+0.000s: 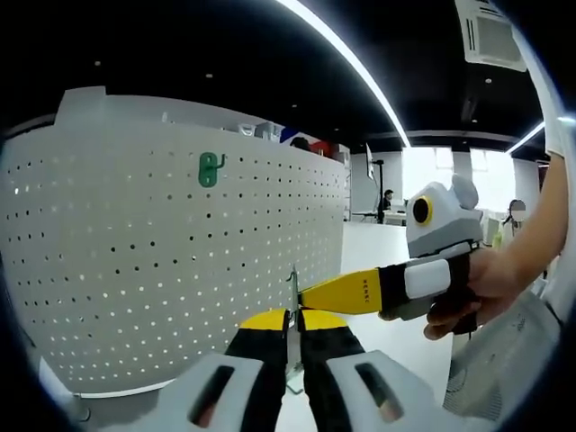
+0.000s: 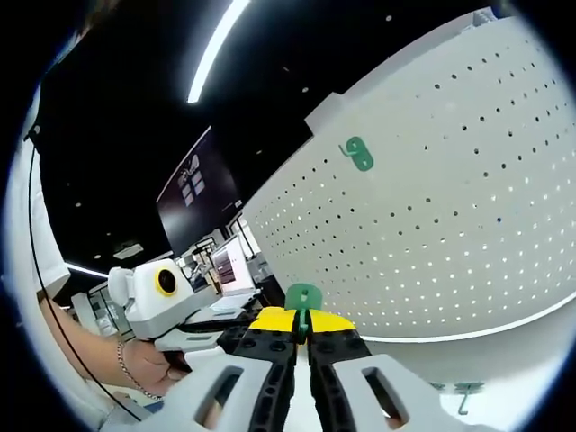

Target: Insert the hook assembly into the mounting plate slot until the hook locks in place.

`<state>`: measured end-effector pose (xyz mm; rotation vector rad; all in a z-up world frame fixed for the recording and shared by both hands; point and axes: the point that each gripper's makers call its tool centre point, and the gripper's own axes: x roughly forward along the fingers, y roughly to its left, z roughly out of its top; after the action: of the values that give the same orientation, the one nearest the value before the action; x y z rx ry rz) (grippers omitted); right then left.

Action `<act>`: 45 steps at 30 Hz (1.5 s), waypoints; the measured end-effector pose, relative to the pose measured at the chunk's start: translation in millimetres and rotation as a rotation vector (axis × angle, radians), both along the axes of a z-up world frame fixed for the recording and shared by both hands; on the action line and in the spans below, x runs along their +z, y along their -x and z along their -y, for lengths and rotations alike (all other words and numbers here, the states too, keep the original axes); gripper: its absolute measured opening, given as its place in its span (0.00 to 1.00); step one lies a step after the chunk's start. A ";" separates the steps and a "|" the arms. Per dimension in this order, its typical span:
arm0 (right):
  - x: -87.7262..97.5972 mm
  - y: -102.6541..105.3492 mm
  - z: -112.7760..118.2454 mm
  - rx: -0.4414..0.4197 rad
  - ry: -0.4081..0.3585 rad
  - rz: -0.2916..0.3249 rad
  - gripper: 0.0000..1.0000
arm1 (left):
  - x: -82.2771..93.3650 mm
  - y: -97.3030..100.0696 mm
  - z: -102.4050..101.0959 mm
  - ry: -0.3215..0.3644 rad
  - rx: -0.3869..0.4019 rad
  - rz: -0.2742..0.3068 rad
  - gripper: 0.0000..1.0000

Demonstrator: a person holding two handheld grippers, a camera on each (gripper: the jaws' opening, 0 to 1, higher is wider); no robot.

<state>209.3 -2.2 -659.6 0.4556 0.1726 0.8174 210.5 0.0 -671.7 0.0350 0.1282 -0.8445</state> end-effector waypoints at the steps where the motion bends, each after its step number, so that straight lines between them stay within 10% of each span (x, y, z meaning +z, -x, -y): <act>1: -0.1 -0.5 0.2 -0.003 0.003 -0.005 0.01 | -0.4 -0.2 0.2 -0.002 -0.001 -0.002 0.04; 12: 1.8 -0.5 0.0 0.005 -0.007 -0.013 0.01 | -4.1 3.6 3.0 -0.026 -0.019 -0.007 0.13; 30: 1.0 1.4 -2.2 0.015 -0.012 -0.026 0.01 | -25.0 4.7 6.6 -0.089 -0.017 -0.063 0.86; 45: 7.8 -0.3 -1.8 -0.009 0.081 0.057 0.01 | -28.2 5.6 8.3 -0.116 -0.025 -0.056 0.90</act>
<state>209.6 -0.4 -651.8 0.3565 0.1506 0.8108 204.9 -8.3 -699.9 0.1219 0.2297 -0.8624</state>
